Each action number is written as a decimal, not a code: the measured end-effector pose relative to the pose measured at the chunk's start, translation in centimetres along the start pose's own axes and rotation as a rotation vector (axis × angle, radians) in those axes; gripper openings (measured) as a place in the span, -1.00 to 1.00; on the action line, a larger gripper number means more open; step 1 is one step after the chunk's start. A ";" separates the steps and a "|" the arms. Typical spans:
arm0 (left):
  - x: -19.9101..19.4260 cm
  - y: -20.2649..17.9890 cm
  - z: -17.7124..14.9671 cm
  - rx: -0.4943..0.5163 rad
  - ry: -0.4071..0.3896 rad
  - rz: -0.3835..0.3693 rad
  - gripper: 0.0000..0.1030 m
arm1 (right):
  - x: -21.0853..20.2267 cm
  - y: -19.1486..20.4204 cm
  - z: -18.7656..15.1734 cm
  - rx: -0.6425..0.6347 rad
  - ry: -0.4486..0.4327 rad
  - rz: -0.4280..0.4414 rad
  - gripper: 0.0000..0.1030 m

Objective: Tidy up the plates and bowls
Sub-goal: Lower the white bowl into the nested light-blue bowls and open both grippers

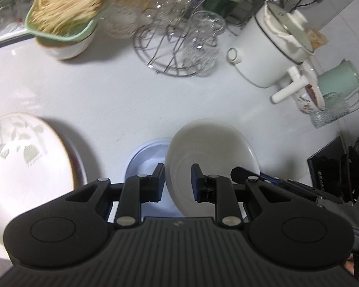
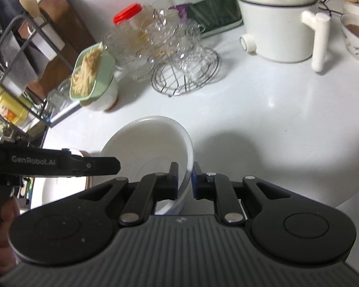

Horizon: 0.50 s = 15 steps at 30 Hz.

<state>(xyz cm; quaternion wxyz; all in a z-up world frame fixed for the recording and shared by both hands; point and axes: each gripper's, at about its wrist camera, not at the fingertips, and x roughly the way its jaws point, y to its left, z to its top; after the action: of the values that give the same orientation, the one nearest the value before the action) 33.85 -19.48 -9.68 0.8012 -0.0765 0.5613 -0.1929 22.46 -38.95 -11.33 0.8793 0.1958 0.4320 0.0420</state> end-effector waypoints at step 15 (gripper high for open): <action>-0.4 1.7 -1.9 -0.056 -0.001 0.055 -0.48 | 0.9 1.5 -2.0 -0.042 0.004 0.031 -0.71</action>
<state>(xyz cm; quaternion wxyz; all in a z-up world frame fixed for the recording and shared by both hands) 32.39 -17.59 -10.60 0.8041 -0.0834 0.5678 -0.1550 21.60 -36.74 -12.55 0.8815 0.1839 0.4299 0.0652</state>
